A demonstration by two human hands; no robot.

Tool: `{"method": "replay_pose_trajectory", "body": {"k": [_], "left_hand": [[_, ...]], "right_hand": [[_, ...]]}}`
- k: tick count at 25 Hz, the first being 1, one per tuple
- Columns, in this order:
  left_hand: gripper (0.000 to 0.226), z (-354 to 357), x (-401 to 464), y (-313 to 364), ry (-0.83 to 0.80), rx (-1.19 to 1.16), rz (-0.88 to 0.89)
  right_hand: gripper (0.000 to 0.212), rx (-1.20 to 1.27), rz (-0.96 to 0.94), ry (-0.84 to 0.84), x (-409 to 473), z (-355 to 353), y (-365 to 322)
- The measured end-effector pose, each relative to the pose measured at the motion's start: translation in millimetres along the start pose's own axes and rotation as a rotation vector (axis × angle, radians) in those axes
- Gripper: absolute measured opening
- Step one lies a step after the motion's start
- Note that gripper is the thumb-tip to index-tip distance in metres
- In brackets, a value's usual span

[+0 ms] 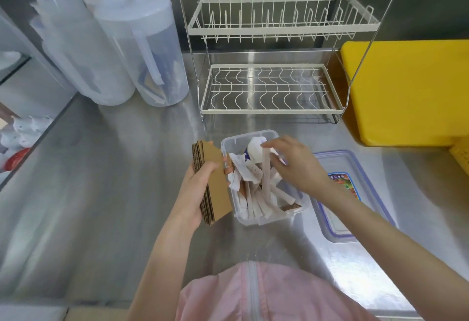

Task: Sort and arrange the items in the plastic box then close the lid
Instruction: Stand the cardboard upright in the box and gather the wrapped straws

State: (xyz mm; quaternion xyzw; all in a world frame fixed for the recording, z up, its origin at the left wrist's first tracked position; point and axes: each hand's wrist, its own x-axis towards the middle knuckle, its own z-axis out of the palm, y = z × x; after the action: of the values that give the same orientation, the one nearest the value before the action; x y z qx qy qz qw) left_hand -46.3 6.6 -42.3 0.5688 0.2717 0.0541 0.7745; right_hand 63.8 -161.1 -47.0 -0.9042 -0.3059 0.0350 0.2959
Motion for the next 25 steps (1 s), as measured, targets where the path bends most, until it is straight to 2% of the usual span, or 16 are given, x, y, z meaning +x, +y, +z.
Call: {"method": "replay_pose_trajectory", "body": {"k": [1, 3, 8, 12, 14, 17, 22, 25], "left_hand": [[0.03, 0, 0, 0, 0.005, -0.001, -0.003], [0.029, 1, -1, 0, 0.003, -0.005, -0.001], [0.036, 2, -3, 1, -0.013, -0.023, 0.005], [0.04, 3, -4, 1, -0.02, -0.043, 0.008], [0.039, 2, -4, 1, -0.022, -0.047, 0.008], [0.038, 1, -4, 0, -0.025, -0.043, 0.01], [0.035, 1, -3, 1, -0.024, -0.051, -0.001], [0.031, 1, -4, 0, -0.028, -0.044, 0.011]], "right_hand": [[0.032, -0.046, 0.073, 0.01, 0, -1, 6], [0.031, -0.11, 0.149, -0.086, -5, 2, 11], [0.028, -0.002, 0.038, -0.195, -26, 26, -12], [0.034, -0.05, 0.029, -0.271, -28, 34, -17], [0.035, -0.031, 0.071, -0.23, -25, 32, -14], [0.026, -0.016, 0.155, -0.056, -10, 23, -2], [0.048, -0.29, 0.236, -0.214, 4, 32, 3], [0.053, -0.304, 0.232, -0.226, 13, 34, -1]]}}
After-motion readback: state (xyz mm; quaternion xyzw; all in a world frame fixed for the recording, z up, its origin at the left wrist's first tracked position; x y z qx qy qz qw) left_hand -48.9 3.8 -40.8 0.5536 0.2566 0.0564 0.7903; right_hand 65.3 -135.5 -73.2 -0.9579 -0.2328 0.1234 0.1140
